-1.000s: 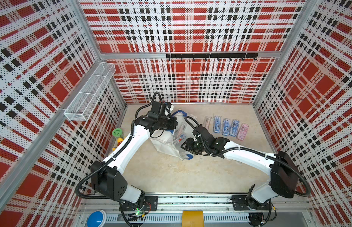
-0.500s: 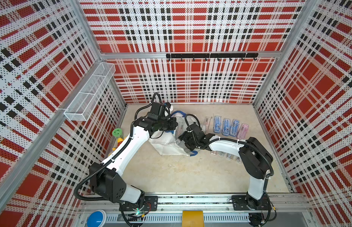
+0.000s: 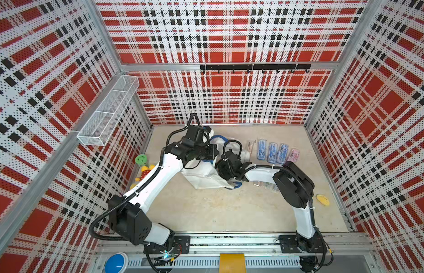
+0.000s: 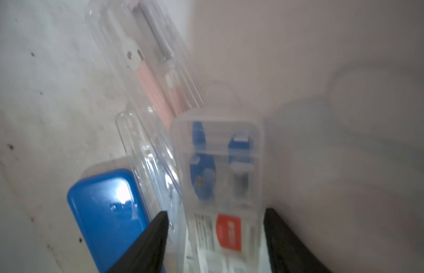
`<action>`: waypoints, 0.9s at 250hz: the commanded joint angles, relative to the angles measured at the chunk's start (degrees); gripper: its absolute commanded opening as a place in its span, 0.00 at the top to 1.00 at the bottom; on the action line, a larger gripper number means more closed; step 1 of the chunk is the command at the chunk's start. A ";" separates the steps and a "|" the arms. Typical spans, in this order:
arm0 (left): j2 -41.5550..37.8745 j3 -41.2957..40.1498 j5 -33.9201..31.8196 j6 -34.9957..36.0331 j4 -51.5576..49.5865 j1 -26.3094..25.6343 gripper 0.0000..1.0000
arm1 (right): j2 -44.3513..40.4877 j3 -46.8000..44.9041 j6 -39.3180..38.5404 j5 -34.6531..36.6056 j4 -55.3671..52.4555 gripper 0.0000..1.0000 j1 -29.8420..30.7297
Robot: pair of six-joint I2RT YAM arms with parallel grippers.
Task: Take out the compass set from the canvas bag
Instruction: Pick up the compass set from the canvas bag.
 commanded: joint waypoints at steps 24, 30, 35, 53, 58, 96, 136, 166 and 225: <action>-2.27 0.57 7.70 0.38 2.81 -2.83 1.00 | 3.72 -0.75 1.12 -1.82 11.26 0.48 -0.23; -2.31 0.34 7.90 0.46 2.88 -2.86 1.00 | 3.73 -0.88 0.96 -1.96 12.43 0.49 -0.28; -2.39 0.20 7.95 0.51 2.84 -2.85 1.00 | 3.72 -1.08 0.65 -2.13 13.47 0.50 -0.35; -2.87 -0.33 7.70 0.64 2.70 -2.69 1.00 | 3.41 -1.44 -0.65 -3.08 16.46 0.54 -0.53; -2.97 -0.53 7.58 0.65 2.72 -2.53 1.00 | 3.22 -1.51 -1.00 -3.37 17.09 0.56 -0.55; -4.24 -2.16 6.61 -0.36 2.95 -0.13 1.00 | 0.81 -2.15 -3.91 -5.01 18.65 0.61 -0.56; -5.33 -3.58 5.63 -1.64 3.81 3.09 1.00 | -2.85 -4.31 -4.88 -5.96 20.28 0.64 -0.39; -5.76 -4.57 5.73 -2.59 4.98 5.27 1.00 | -6.05 -5.54 -5.90 -6.29 20.10 0.67 -0.02; -6.40 -5.48 5.80 -2.79 5.70 7.29 1.00 | -12.81 -7.96 -8.21 -6.19 17.97 0.69 0.69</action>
